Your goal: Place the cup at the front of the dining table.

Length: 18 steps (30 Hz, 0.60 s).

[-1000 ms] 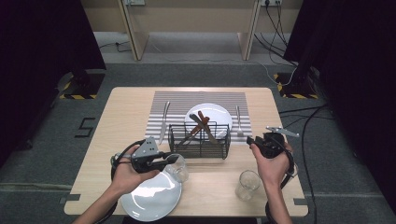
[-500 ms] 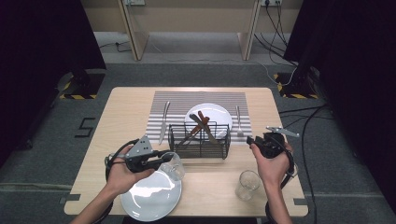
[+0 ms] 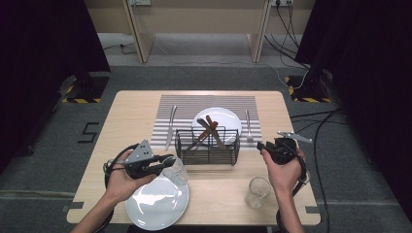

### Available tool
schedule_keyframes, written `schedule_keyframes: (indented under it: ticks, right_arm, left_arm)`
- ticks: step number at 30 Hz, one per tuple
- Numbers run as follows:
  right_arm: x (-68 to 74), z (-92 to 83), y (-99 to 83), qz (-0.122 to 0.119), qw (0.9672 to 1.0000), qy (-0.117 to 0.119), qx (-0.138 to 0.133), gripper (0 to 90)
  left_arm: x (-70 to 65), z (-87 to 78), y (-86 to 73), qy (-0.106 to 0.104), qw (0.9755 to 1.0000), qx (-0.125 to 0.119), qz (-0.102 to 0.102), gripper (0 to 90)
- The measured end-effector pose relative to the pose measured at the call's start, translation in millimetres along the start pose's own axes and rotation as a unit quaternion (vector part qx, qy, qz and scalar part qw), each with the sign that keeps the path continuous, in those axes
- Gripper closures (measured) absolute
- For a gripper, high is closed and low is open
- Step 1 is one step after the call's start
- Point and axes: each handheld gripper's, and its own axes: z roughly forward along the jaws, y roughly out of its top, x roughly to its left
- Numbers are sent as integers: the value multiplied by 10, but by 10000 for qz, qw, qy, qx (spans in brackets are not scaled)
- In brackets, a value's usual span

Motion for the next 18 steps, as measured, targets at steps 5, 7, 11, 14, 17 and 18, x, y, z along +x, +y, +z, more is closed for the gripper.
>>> schedule_keyframes:
  ticks: [5, 7, 11, 14, 17, 18]
  right_arm:
    - [-10, 5, -2, 11, 10000, -17, -3, 599]
    - [-11, 9, -7, 29, 10000, -15, -3, 599]
    - [-15, 13, -9, 42, 10000, -8, 12, 598]
    - [-18, 12, -6, 26, 10000, -5, -12, 599]
    - [-18, 8, -1, 37, 10000, -4, -21, 598]
    - [-18, 7, -1, 36, 10000, -7, -21, 598]
  left_arm:
    - [8, -8, -10, 22, 10000, -8, 0, 790]
    - [5, -9, -16, 23, 10000, -10, -14, 790]
    - [5, -18, -29, 20, 10000, -23, -24, 789]
    - [12, -25, -37, 57, 10000, -26, -19, 789]
    - [21, -35, -40, 65, 10000, -32, -26, 789]
    - [22, -39, -40, 65, 10000, -33, -31, 789]
